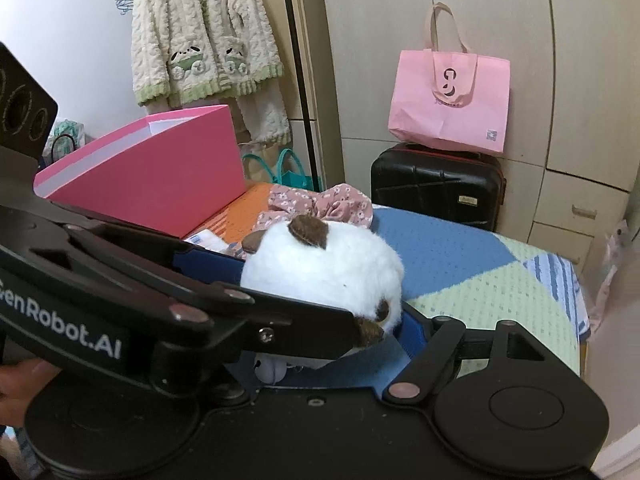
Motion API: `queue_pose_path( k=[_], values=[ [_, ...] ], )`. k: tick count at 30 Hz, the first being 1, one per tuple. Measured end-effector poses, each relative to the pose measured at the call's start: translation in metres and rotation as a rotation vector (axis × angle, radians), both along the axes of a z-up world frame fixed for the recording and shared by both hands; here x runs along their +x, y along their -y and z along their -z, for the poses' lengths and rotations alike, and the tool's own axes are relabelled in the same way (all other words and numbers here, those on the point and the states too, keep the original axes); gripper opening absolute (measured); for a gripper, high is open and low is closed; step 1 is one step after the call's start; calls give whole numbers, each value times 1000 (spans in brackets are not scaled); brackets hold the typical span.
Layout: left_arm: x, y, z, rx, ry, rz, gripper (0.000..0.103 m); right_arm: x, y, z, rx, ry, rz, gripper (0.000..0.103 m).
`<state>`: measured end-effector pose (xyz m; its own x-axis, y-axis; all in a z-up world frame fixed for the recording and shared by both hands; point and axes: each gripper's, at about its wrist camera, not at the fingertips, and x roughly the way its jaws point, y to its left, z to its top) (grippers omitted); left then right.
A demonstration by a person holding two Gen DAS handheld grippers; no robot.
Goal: Organize soft objects
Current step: 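Lift the white plush toy with the left tool and carry it over the pink box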
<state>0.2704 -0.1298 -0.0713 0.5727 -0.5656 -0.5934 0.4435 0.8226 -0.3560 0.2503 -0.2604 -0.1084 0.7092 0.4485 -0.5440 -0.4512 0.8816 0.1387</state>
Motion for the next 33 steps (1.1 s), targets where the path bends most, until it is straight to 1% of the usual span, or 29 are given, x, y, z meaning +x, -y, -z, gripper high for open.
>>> queue_pose_path(
  k=[4, 9, 11, 14, 17, 20, 23, 25, 27, 29, 31, 33],
  values=[
    [-10, -1, -3, 8, -27, 17, 73, -13, 2, 0, 23, -7, 14, 82],
    [-27, -1, -6, 6, -70, 60, 74, -36, -1, -1, 3, -3, 36, 85],
    [-33, -2, -7, 15, -74, 64, 74, -43, -4, -2, 5, -2, 48, 86],
    [-42, -2, -10, 38, -81, 67, 73, -53, -10, -3, -4, -12, 66, 86],
    [-50, -6, -11, 33, -109, 67, 73, -63, -15, -5, -2, -21, 90, 86],
    [-57, -10, -13, 37, -142, 72, 73, -71, -16, -6, 19, -52, 100, 83],
    [-61, -14, -13, 37, -208, 94, 73, -78, -17, -5, 25, -116, 103, 82],
    [-66, -17, -12, 43, -230, 98, 72, -83, -16, -4, 55, -148, 107, 82],
    [-71, -19, -13, 47, -239, 100, 72, -89, -16, -3, 72, -162, 113, 81],
    [-77, -20, -16, 48, -231, 104, 72, -98, -19, -4, 68, -158, 121, 81],
    [-84, -22, -20, 48, -219, 119, 72, -106, -23, -8, 57, -146, 128, 81],
    [-89, -24, -23, 45, -225, 134, 72, -113, -28, -14, 29, -143, 124, 81]
  ],
)
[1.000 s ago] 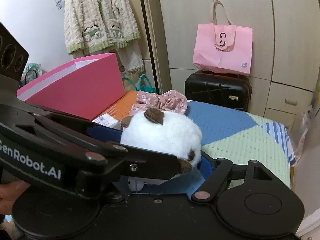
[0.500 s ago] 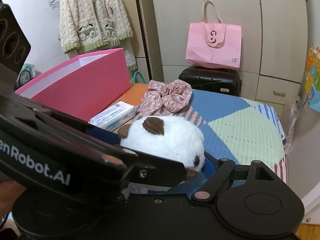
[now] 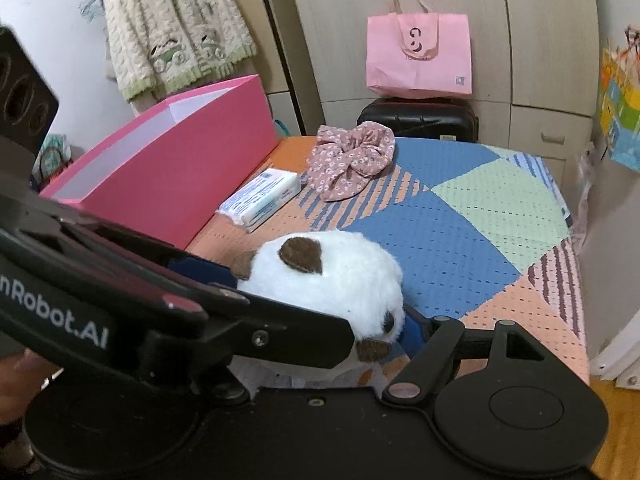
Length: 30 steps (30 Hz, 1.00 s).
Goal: Organize soft objects
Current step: 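Lift the white plush toy with the left tool and carry it over the pink box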
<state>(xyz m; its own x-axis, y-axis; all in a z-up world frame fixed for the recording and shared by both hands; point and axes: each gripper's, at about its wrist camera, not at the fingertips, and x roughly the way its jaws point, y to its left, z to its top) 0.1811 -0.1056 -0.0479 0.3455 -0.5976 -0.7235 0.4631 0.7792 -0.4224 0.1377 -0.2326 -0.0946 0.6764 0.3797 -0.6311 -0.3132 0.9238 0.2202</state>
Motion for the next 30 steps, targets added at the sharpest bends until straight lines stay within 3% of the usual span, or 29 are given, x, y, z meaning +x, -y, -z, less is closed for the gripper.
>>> queue_pose_path(
  k=[13, 25, 30],
  values=[
    [-49, -29, -40, -8, 66, 32, 72, -45, -23, -46, -70, 42, -82, 81],
    [-80, -97, -70, -39, 106, -28, 72, -62, -72, -87, -90, 74, -261, 78],
    [-89, -132, -79, -54, 108, -63, 72, -61, -93, -98, -29, 34, -328, 78]
  ],
)
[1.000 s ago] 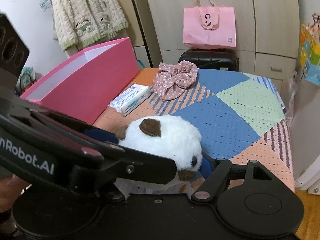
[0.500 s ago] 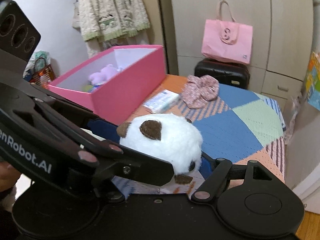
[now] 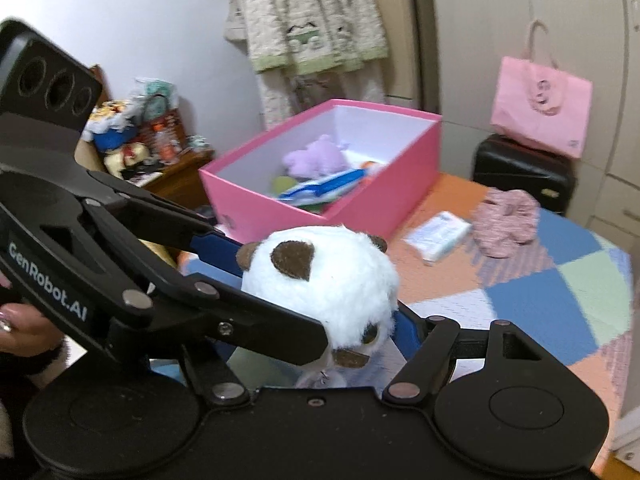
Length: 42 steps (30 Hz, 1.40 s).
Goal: Organize soft objects
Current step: 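Lift the white plush toy with the left tool and carry it over the pink box, then open the left tool to drop the white plush into the box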
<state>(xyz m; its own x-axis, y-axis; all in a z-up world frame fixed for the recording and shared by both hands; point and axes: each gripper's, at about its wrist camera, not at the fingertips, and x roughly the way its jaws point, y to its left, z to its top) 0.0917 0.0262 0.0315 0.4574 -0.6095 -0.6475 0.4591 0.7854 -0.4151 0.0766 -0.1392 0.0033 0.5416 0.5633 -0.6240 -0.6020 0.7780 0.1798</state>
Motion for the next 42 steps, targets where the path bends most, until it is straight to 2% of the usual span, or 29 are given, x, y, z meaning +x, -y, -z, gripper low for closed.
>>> queue_pose_path(
  k=[6, 11, 18, 31, 36, 42],
  values=[
    [-5, -33, -8, -23, 28, -37, 72, -1, -31, -14, -16, 19, -54, 78],
    [5, -56, -9, -63, 15, -61, 72, 9, -49, -21, -18, 25, -59, 78],
    [22, -75, -25, -82, 87, -81, 73, 28, -70, -41, -26, 102, -65, 80],
    [74, -101, -40, -142, 151, -125, 73, 77, -88, -59, -5, 242, -35, 82],
    [103, -101, -33, -137, 119, -137, 73, 103, -96, -53, -40, 271, -36, 82],
    [142, -101, -2, -148, 19, -160, 73, 145, -98, -29, -50, 182, -33, 82]
  ],
)
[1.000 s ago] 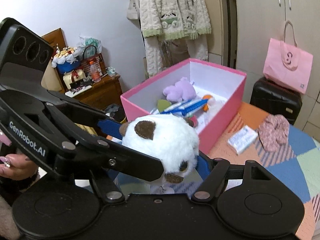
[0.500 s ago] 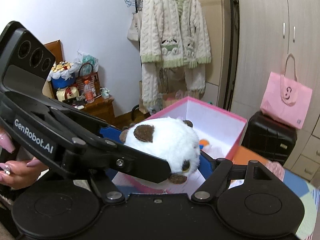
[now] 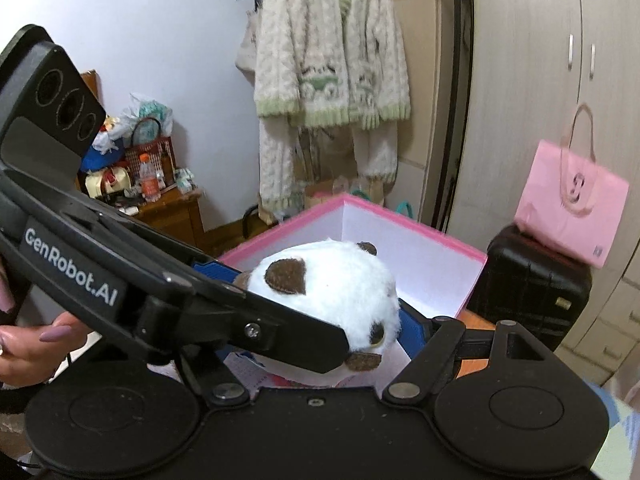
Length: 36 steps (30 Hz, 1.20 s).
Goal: Organize soft objects
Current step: 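Open the left tool to drop the white plush into the box, then move both open tools back toward the scrunchie and tissue pack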
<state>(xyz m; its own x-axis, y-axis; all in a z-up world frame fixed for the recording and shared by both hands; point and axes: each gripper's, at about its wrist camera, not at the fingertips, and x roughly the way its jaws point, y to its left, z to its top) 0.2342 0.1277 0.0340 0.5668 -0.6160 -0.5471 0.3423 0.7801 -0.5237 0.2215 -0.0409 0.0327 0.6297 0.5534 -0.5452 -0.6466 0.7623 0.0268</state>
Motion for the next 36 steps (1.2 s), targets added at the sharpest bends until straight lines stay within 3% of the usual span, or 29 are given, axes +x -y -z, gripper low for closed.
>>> queue_pose_path(
  k=[7, 14, 17, 25, 30, 36],
  values=[
    [25, -3, 32, 2, -85, -23, 73, 29, -6, 29, -31, -87, -12, 82],
    [32, 0, 43, 80, -87, -84, 71, 34, -15, 40, -100, -58, -12, 82],
    [24, 1, 38, 158, -34, -154, 75, 31, -14, 39, -125, -38, 7, 83],
    [-9, 2, 14, 215, 44, -127, 76, 7, 2, 29, -91, -79, 3, 84],
    [-33, 6, 0, 233, 53, -83, 76, -17, 10, 20, -97, -36, -6, 84],
    [-67, 14, -20, 287, 131, -63, 77, -40, 22, 5, -90, -1, 4, 84]
  ],
)
